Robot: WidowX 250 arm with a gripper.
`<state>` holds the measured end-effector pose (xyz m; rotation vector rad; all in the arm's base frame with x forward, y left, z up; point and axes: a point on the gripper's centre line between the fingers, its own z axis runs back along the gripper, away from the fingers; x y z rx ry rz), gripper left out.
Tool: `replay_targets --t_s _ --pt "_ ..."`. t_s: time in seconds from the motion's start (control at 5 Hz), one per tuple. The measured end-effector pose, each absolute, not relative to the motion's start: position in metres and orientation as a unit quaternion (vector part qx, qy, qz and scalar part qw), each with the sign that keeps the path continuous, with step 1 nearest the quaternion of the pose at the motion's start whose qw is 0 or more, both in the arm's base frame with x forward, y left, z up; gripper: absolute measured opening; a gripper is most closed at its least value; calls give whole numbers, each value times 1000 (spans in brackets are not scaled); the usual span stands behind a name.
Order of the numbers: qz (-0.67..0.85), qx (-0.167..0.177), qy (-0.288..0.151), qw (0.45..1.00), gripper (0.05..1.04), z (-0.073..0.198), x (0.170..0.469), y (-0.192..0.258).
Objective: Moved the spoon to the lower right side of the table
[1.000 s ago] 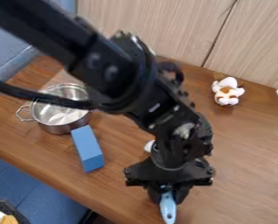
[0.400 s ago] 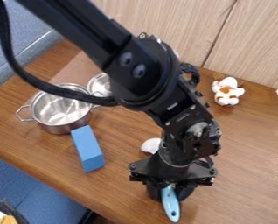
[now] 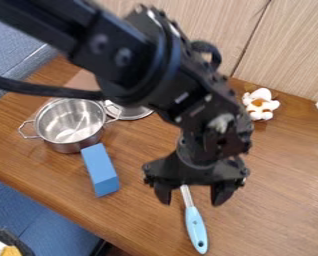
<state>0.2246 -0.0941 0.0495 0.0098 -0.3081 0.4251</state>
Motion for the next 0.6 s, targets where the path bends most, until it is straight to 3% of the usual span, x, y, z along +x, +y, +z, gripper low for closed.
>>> replay_targets --t_s 0.4,0.6 --pt "176 -51 -190 965 1000 107 229 -90" --pt "171 -51 -191 965 1000 108 229 -90"
